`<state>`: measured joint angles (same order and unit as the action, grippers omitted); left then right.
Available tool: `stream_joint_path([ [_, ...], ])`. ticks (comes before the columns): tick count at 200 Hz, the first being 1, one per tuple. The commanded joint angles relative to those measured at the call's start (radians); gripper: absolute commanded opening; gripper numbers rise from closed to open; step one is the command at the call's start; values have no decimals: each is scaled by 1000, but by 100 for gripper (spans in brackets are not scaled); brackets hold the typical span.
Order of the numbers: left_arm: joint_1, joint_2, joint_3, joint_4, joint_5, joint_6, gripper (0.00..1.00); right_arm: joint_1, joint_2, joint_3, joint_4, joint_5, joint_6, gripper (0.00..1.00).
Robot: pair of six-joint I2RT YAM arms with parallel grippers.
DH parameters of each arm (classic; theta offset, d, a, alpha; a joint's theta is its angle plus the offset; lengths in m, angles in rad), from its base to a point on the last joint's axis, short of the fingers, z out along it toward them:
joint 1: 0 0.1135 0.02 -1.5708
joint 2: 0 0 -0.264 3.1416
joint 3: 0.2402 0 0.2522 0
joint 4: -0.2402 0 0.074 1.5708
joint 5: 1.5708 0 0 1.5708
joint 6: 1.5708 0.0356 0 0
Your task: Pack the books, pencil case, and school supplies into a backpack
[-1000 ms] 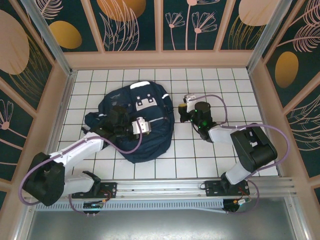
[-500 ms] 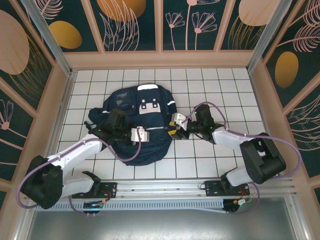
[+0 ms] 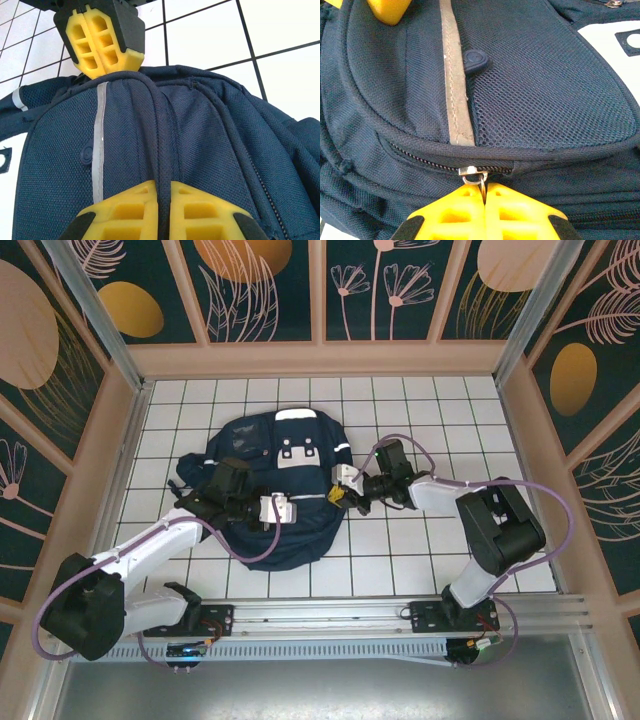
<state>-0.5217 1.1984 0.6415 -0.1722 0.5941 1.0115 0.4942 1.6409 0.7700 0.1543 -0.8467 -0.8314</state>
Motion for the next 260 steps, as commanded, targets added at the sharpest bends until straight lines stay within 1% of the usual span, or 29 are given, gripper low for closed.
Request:
stream_joint_path([
  [1, -2, 9, 25, -36, 87, 96, 0, -39, -30, -58, 288, 74, 252, 0],
  [18, -12, 15, 17, -61, 108, 126, 0, -60, -11, -53, 370, 188, 428, 0],
  [39, -36, 4, -4, -41, 146, 132, 0, -62, 52, -10, 371, 330, 607, 0],
  [49, -46, 8, -5, -47, 159, 142, 0, -59, 84, 7, 363, 446, 702, 0],
  [55, -51, 10, -3, -55, 159, 147, 0, -60, 97, 12, 361, 484, 740, 0],
  [78, -55, 6, -2, -64, 171, 146, 0, -54, 111, -4, 405, 504, 809, 0],
  [98, -54, 4, 3, -57, 175, 131, 0, -56, 96, -26, 448, 478, 842, 0],
  [105, -55, 5, 6, -43, 172, 108, 0, -55, 85, -32, 456, 466, 836, 9],
  [111, -55, 6, 12, -18, 165, 62, 0, -57, 72, -37, 460, 451, 825, 19],
  [123, -55, 1, 35, 52, 128, -75, 29, -56, 27, -63, 483, 436, 793, 32],
  [129, -54, -3, 53, 84, 102, -145, 38, -60, -2, -78, 498, 436, 778, 40],
  [142, -54, -9, 104, 158, 20, -305, 47, -71, -74, -119, 543, 464, 759, 50],
  [159, -47, -11, 166, 249, -134, -497, 59, -101, -182, -192, 648, 562, 752, 63],
  [163, -45, -13, 176, 269, -170, -527, 75, -108, -211, -206, 674, 587, 751, 66],
  [165, -42, -14, 179, 279, -184, -548, 81, -115, -223, -212, 687, 598, 751, 71],
  [168, -36, -15, 186, 293, -209, -576, 95, -122, -242, -222, 706, 618, 752, 85],
  [169, -35, -16, 188, 298, -220, -584, 97, -124, -248, -226, 712, 624, 751, 92],
  [170, -33, -16, 191, 303, -228, -591, 98, -126, -254, -230, 718, 630, 750, 96],
  [173, -26, -18, 195, 317, -251, -618, 99, -134, -271, -239, 735, 649, 751, 99],
  [184, 14, -28, 208, 367, -327, -736, 99, -163, -325, -268, 803, 720, 756, 99],
  [193, 76, -35, 217, 393, -370, -850, 99, -186, -355, -285, 852, 778, 773, 99],
  [206, 166, -45, 232, 387, -512, -1039, 99, -210, -379, -282, 875, 855, 820, 99],
  [216, 218, -52, 243, 344, -684, -1173, 99, -215, -384, -232, 785, 883, 855, 99],
  [226, 250, -58, 252, 283, -889, -1299, 99, -218, -371, -144, 626, 868, 920, 99],
  [230, 265, -59, 258, 252, -935, -1345, 99, -218, -358, -100, 554, 868, 968, 99],
  [236, 298, -58, 272, 206, -942, -1390, 99, -220, -337, -36, 445, 887, 1057, 99],
  [245, 354, -49, 290, 149, -888, -1432, 99, -224, -299, 57, 287, 871, 1159, 99],
  [255, 400, -28, 311, 66, -873, -1499, 99, -235, -242, 125, 213, 696, 1157, 99],
  [260, 418, -16, 319, 27, -869, -1534, 99, -230, -214, 147, 202, 629, 1137, 94],
])
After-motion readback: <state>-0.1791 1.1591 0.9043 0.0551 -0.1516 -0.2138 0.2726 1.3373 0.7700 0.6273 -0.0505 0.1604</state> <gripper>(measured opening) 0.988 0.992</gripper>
